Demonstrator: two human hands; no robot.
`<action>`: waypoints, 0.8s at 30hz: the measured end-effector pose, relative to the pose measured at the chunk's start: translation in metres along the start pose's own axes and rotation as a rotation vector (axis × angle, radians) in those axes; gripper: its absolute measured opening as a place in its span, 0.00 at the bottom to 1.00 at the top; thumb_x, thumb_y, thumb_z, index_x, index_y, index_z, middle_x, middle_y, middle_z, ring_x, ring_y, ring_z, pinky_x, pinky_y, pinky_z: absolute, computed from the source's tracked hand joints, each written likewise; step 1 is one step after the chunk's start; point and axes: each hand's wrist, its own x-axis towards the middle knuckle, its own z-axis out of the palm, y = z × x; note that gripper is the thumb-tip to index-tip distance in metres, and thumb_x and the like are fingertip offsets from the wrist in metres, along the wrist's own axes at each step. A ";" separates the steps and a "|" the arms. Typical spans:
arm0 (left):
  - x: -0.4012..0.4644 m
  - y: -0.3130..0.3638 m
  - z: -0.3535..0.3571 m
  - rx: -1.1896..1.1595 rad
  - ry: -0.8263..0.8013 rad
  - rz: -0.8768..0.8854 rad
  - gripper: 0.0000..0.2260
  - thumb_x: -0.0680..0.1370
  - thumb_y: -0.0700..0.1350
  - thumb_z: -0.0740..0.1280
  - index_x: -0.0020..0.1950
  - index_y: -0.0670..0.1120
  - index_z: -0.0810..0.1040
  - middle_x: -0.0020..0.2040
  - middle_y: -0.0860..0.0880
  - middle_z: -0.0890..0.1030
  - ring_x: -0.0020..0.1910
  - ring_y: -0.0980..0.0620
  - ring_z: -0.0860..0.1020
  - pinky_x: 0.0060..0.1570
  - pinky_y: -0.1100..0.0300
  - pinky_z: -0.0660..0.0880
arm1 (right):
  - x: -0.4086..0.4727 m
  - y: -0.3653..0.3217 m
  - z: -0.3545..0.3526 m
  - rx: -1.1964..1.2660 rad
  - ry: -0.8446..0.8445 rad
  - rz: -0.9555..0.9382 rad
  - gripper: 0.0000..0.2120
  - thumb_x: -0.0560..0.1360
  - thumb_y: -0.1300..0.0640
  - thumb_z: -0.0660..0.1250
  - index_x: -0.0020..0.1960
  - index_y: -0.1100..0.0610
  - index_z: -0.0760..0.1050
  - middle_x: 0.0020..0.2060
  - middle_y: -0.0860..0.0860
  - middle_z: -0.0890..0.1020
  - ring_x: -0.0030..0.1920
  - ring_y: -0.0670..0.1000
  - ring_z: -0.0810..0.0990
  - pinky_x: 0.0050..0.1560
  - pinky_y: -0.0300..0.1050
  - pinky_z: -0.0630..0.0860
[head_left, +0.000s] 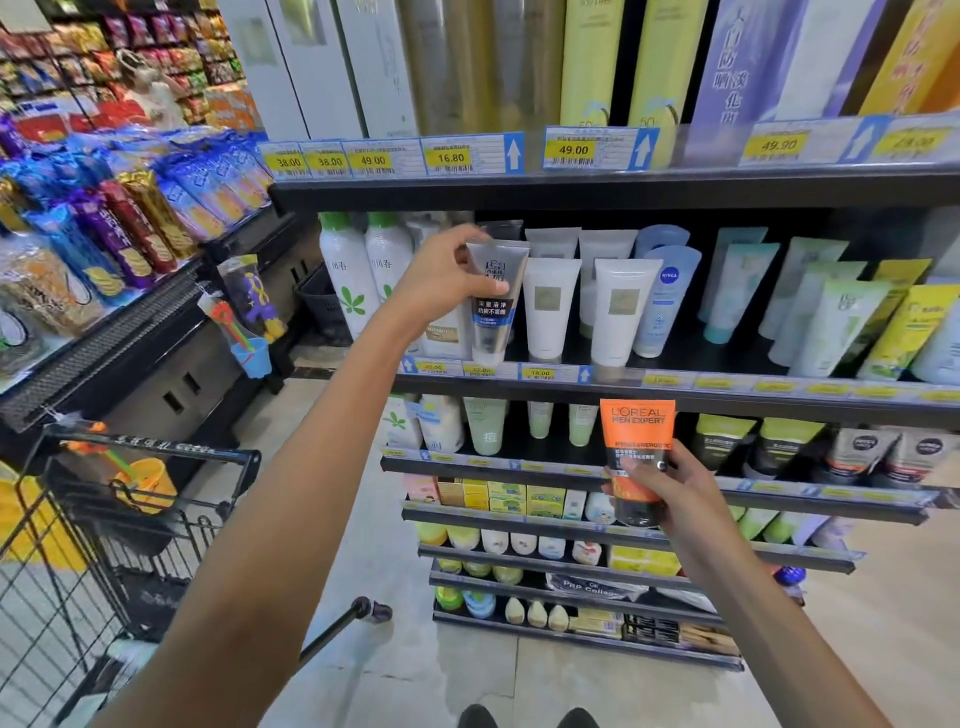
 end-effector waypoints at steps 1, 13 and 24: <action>0.002 0.001 -0.001 0.067 -0.002 0.019 0.21 0.70 0.40 0.81 0.60 0.50 0.78 0.49 0.50 0.83 0.45 0.57 0.82 0.48 0.61 0.80 | 0.000 0.000 0.000 0.002 0.006 0.001 0.17 0.78 0.60 0.72 0.65 0.52 0.77 0.57 0.55 0.86 0.51 0.60 0.87 0.57 0.56 0.79; 0.028 0.015 -0.007 0.480 -0.108 0.202 0.16 0.70 0.44 0.80 0.57 0.47 0.83 0.46 0.54 0.83 0.43 0.61 0.78 0.42 0.61 0.73 | 0.000 0.006 -0.007 -0.001 0.045 0.007 0.17 0.77 0.58 0.73 0.65 0.51 0.78 0.56 0.54 0.86 0.52 0.61 0.87 0.59 0.60 0.80; 0.039 0.011 -0.006 0.644 -0.143 0.221 0.19 0.72 0.44 0.79 0.62 0.46 0.82 0.54 0.51 0.82 0.51 0.50 0.80 0.52 0.56 0.75 | -0.002 0.013 -0.013 -0.049 0.072 0.026 0.14 0.78 0.58 0.72 0.62 0.49 0.79 0.53 0.51 0.87 0.52 0.59 0.87 0.59 0.61 0.80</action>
